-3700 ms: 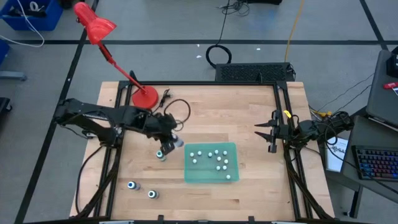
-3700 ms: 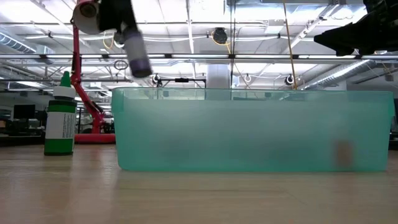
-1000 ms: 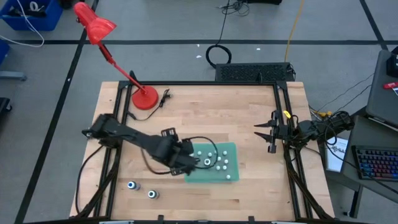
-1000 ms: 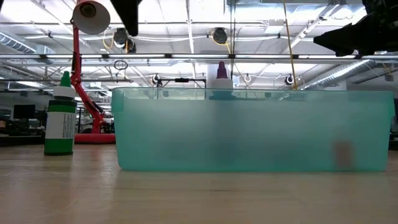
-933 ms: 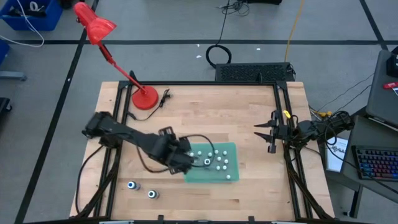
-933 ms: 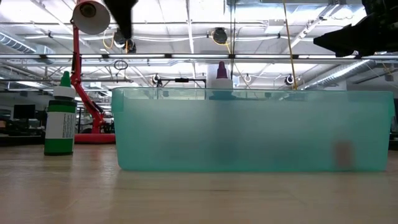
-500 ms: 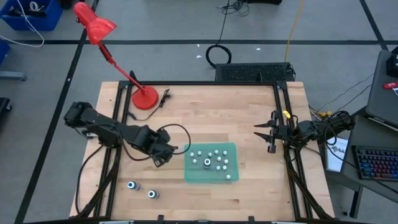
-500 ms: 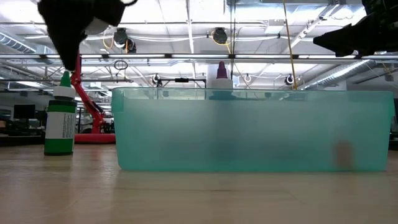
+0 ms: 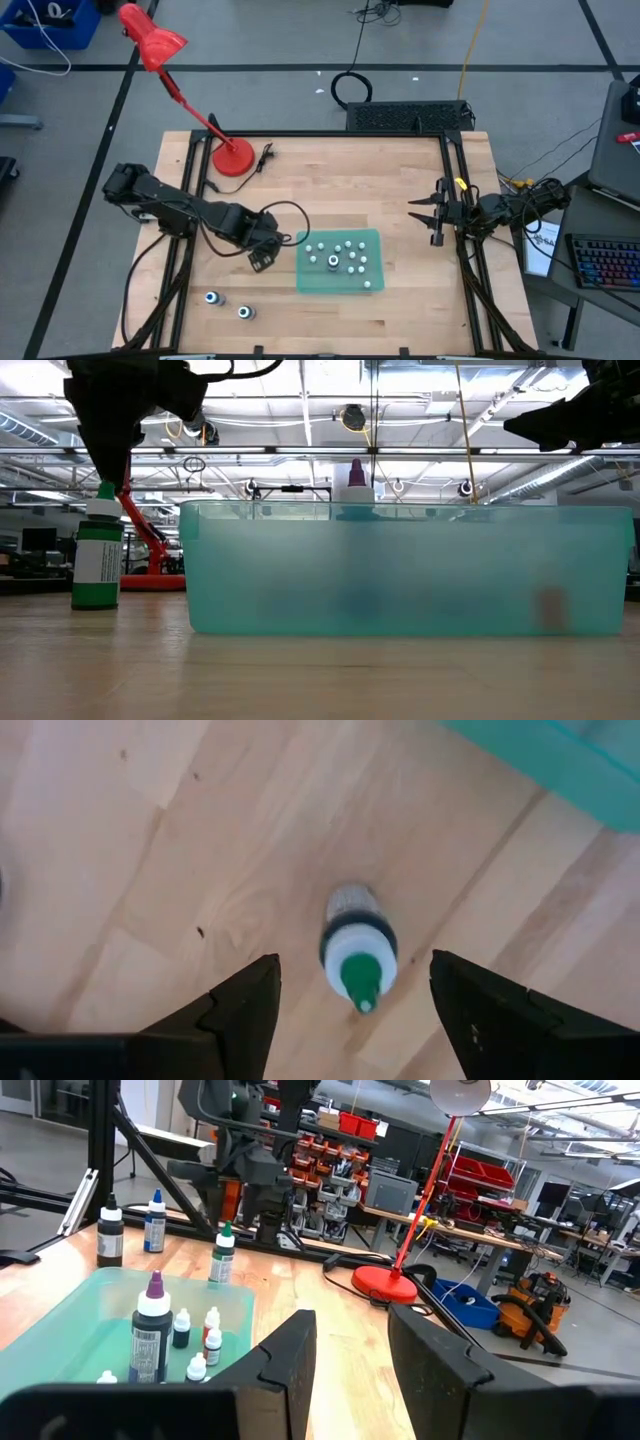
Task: Pick & Place food coloring
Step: Put the large green food coloring bottle into the green bin
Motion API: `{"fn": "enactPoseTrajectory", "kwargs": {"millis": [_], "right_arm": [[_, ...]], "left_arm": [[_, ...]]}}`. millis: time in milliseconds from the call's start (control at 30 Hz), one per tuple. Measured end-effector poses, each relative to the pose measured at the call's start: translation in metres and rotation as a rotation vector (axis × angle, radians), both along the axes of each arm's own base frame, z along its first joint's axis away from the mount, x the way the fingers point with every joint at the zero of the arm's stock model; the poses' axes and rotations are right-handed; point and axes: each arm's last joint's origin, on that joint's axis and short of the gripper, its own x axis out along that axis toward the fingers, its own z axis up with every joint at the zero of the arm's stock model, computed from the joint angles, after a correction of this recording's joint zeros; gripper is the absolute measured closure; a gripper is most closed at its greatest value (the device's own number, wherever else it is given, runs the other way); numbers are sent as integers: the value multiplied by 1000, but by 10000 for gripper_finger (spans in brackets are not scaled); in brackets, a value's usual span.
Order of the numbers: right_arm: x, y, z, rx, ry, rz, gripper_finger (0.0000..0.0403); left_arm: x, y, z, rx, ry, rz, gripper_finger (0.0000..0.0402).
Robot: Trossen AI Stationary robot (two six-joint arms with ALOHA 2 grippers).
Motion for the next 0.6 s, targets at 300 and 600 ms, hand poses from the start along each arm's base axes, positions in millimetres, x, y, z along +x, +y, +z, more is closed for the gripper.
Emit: {"fn": "enactPoseTrajectory", "kwargs": {"millis": [300,600], "right_arm": [[0,0,0,0,0,0,287],[0,0,0,0,0,0,287]], "left_arm": [[-1,1,-10,5,-1,20,147],[-6,1,-28,-13,24,17,146]]}}
